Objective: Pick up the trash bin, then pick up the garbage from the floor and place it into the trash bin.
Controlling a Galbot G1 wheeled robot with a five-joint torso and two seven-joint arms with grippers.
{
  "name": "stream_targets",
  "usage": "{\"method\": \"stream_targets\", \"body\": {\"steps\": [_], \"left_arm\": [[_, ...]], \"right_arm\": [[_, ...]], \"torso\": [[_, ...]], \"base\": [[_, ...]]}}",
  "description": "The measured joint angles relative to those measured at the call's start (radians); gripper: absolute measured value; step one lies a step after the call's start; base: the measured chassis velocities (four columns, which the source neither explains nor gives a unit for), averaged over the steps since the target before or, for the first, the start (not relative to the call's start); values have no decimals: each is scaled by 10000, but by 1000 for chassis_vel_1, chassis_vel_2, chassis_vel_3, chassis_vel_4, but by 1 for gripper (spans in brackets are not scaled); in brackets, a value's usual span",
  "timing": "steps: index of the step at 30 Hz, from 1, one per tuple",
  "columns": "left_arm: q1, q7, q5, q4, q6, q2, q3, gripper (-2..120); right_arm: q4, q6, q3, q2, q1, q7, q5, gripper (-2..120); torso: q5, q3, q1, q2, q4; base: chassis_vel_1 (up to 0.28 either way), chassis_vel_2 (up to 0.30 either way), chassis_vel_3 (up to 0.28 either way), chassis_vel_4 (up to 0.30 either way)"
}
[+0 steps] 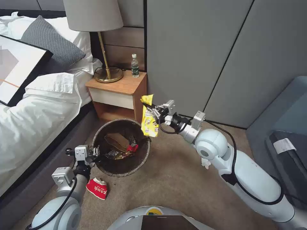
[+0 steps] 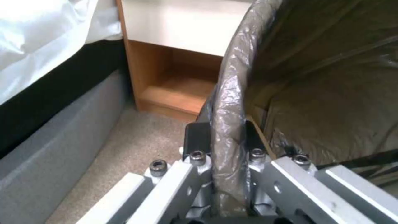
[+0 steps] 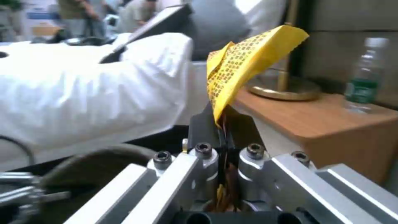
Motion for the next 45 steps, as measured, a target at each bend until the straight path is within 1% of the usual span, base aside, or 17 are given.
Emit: {"method": "stream_targets", "body": {"steps": [2,5,6,9,15,22,26,28,30,32,34,38,39,41,43,44,45], "left_arm": [[2,2,3,-1,1,1,4,2],[8,7,20,-11,8,6,38,2],[8,7,20,-11,8,6,38,2],[27,11,42,-39,16,-13,56,2],[32,23,46,-67,36,-15,55,2],[18,35,44,-69,53,-20,79,2],[7,36,44,-64,53,-21,79,2],[-12,39,42,-46,54,-22,74,2],[-18,39,40,-41,53,-22,73,2],[-47,40,32,-17,54,-17,58,2],[-52,40,29,-14,54,-16,52,2],[-74,40,17,7,54,-16,36,2],[-74,40,17,7,54,-16,36,2],[-84,41,11,19,54,-15,36,2],[-94,41,8,30,54,-14,36,2],[-94,41,8,30,54,-14,36,2],[-100,40,8,37,53,-13,35,2]], "right_arm": [[12,-3,-98,0,55,-23,1,0],[-72,-32,-734,89,416,-201,-100,0],[-72,-32,-734,89,416,-201,-100,0],[-286,-29,-1191,373,553,-254,-431,0],[-494,-23,-1464,710,453,-275,-810,0],[-883,65,-2210,1163,435,33,-1468,0],[-997,52,-2330,1365,433,52,-1660,-1],[-1039,5,-2442,1480,446,143,-1749,10],[-1051,0,-2476,1508,455,178,-1757,13],[-1139,15,-2592,1627,477,325,-1872,24],[-1157,17,-2602,1658,478,363,-1894,28],[-1239,23,-2615,1777,480,467,-1954,46],[-1239,23,-2615,1777,480,467,-1954,46],[-1280,40,-2613,1798,478,465,-2032,57],[-1282,45,-2609,1799,459,464,-2046,64],[-1282,45,-2609,1799,459,464,-2046,64],[-1282,45,-2609,1797,440,464,-2046,69]], "torso": [[0,0,0,0,0],[0,0,0,0,0],[0,0,0,0,0],[0,0,0,0,1],[0,0,0,0,0],[0,0,0,0,1],[0,0,0,0,1],[-1,0,0,0,0],[-1,0,0,0,0],[-1,0,-1,0,1],[-1,0,0,0,0],[0,0,-1,0,1],[0,0,-1,0,1],[0,0,0,0,1],[0,0,0,0,0],[0,0,0,0,0],[0,0,0,0,0]], "base": [[0,0,0,0],[0,0,0,0],[0,0,0,0],[0,0,0,0],[0,0,0,0],[0,0,0,0],[0,0,0,0],[0,0,0,0],[0,0,0,0],[0,0,0,0],[0,0,0,0],[0,0,0,0],[0,0,0,0],[0,0,0,0],[0,0,0,0],[0,0,0,0],[0,0,0,0]]}}
